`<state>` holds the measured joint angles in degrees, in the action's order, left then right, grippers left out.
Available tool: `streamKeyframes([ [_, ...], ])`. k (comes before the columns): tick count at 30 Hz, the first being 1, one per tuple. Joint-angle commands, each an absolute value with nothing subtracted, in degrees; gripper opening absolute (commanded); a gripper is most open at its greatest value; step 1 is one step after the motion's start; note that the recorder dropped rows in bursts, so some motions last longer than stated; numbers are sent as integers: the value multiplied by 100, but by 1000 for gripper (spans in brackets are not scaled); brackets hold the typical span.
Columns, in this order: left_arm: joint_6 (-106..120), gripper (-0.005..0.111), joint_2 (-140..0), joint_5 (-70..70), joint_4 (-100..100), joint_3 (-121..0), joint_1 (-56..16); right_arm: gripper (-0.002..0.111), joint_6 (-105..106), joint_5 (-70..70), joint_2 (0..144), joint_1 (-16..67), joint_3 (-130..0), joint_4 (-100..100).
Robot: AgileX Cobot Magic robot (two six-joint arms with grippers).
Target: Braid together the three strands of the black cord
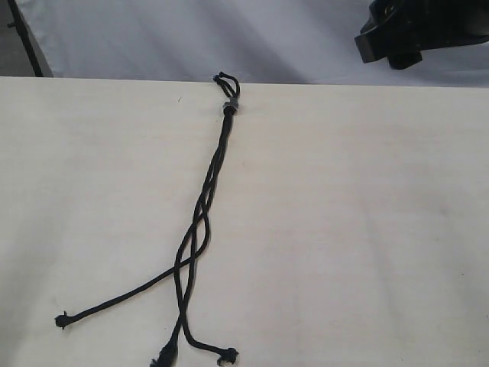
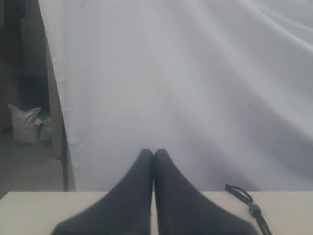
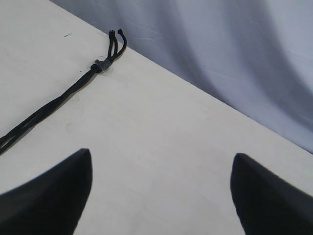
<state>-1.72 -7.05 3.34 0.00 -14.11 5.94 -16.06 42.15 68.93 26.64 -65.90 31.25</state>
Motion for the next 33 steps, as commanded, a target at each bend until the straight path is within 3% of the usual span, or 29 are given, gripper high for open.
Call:
streamKeyframes([
  [1,-172,1,-666,-53,-44,-1148,606,73,-1624,4196,6850,2635,-6589,3149],
  [7,-172,1,-666,-709,-44,0,606,73,-1624,4196,6850,2635,-6589,3149],
  [18,-172,1,-656,1245,-44,0,606,73,-1624,4196,6850,2635,-6589,3149],
  [33,-172,1,0,1539,0,0,606,73,-1624,4199,6850,2635,-6589,3149],
])
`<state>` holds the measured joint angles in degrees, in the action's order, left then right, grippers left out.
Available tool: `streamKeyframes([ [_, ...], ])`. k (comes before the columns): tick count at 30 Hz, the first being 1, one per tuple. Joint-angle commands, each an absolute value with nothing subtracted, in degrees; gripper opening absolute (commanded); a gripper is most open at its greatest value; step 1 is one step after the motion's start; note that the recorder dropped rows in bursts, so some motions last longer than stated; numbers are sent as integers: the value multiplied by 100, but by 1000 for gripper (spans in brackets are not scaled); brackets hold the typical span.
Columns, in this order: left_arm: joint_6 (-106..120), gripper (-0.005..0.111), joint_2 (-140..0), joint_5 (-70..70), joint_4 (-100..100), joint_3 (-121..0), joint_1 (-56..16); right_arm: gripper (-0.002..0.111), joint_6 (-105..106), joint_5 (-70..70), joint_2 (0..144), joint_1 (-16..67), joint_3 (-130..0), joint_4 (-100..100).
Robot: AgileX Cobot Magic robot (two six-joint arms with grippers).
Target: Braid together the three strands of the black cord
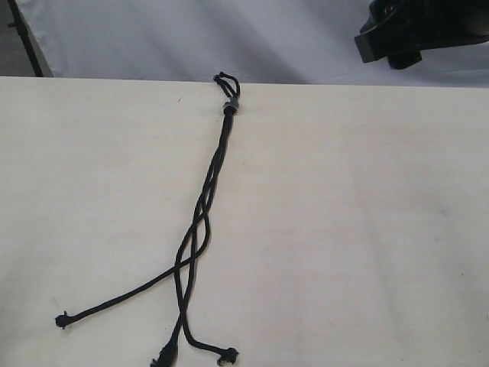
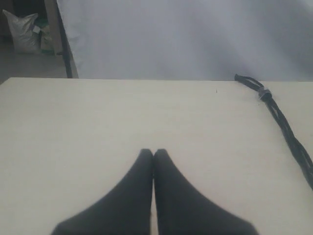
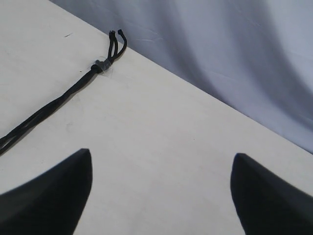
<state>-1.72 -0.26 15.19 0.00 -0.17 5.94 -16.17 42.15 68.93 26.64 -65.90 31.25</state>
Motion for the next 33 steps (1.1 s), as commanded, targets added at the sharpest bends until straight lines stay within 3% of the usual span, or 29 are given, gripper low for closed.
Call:
streamKeyframes([
  [1,-172,1,0,1539,0,0,606,73,-1624,4199,6850,2635,-6589,3149],
  [12,-172,1,0,1539,0,0,606,73,-2724,3600,6273,2635,-6156,2786],
  [28,-172,1,0,1539,0,0,606,73,-3162,1327,2083,2645,-2521,1823],
  [33,-172,1,0,1539,0,0,606,73,-1809,796,1108,2645,-1495,834],
])
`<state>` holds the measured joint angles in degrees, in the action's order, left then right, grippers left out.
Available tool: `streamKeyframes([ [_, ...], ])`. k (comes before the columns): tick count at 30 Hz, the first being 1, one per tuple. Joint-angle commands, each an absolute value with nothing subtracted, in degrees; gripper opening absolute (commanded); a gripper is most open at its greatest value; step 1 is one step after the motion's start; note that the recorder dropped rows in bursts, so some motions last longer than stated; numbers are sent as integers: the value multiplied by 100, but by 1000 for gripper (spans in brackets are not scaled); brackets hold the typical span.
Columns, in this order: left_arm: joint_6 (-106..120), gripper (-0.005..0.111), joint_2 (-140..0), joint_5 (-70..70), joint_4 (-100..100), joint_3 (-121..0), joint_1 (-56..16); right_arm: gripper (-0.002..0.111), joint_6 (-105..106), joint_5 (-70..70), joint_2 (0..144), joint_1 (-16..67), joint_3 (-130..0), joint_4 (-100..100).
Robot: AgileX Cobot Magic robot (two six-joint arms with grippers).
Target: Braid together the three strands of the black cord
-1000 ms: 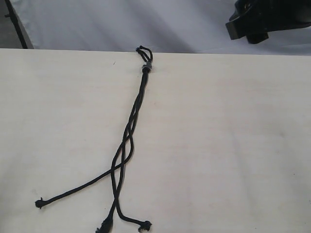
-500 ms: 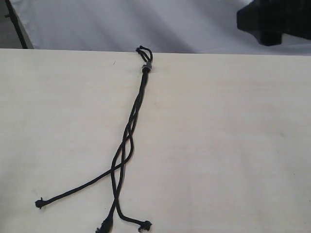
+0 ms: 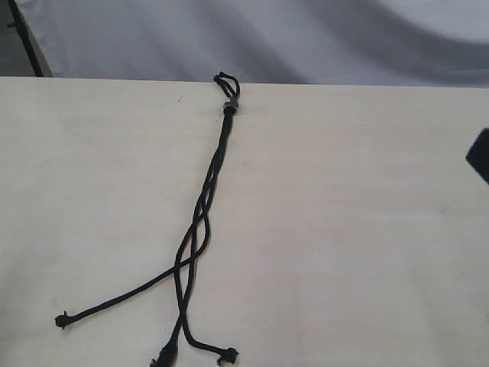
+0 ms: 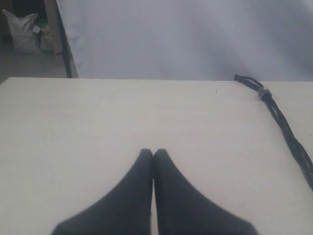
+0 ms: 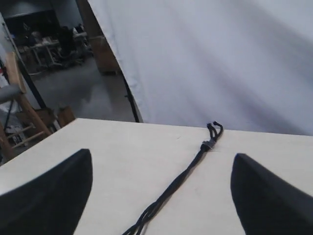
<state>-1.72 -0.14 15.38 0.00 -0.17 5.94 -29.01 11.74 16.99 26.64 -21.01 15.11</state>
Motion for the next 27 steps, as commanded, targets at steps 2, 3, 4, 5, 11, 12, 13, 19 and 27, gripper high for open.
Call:
streamKeyframes([
  [2,-172,1,0,1539,0,0,606,73,-1304,797,819,2645,-1252,439],
  [3,-172,1,0,1539,0,0,606,73,-1206,797,697,2645,-1138,343],
  [4,-172,1,0,1539,0,0,606,73,-1197,797,601,2645,-1055,301],
  [5,-172,1,0,1539,0,0,606,73,-1197,797,490,2645,-958,303],
  [11,-172,1,0,1539,0,0,606,73,-905,797,111,2645,-505,0],
  [12,-172,1,0,1539,0,0,606,73,-812,797,80,2645,-442,0],
  [13,-172,1,0,1539,0,0,606,73,-784,797,68,2645,-401,0],
  [19,-172,1,0,1539,0,0,606,73,-784,819,58,2645,-359,0],
  [27,-172,1,0,1539,0,0,606,73,-818,543,0,1662,-195,0],
])
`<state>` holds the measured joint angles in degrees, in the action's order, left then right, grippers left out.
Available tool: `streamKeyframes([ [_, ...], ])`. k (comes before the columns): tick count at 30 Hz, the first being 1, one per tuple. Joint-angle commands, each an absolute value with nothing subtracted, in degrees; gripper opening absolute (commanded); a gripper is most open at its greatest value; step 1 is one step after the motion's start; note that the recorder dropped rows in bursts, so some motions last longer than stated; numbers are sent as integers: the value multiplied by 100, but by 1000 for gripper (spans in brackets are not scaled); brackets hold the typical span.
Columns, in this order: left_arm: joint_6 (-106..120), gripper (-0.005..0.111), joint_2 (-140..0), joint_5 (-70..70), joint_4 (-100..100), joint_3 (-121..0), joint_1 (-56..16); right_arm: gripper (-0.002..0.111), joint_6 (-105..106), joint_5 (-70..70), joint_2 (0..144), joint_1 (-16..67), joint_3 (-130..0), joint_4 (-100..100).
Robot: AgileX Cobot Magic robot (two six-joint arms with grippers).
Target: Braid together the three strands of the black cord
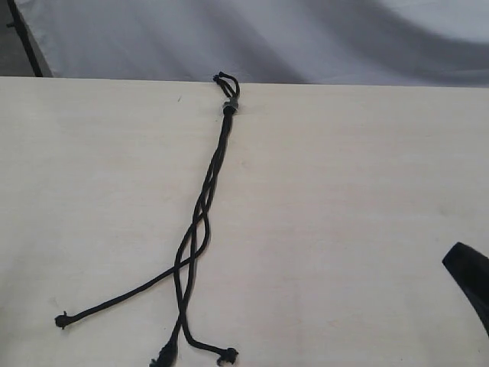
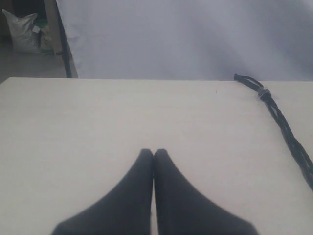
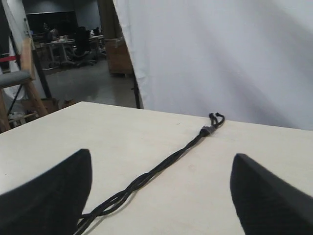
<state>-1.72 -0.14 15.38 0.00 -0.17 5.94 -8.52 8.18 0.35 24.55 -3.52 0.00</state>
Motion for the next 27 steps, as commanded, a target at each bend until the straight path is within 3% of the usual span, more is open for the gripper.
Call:
streamKeyframes([
  [1,-172,1,0,1539,0,0,606,73,-818,481,0,1291,-144,0],
  [5,-172,1,0,1539,0,0,606,73,-805,-47,0,90,-2,47],
  [9,-172,1,0,1539,0,0,606,73,-805,-271,0,-476,0,47],
  [27,-172,1,0,1539,0,0,606,73,-532,1044,0,-505,0,47],
])
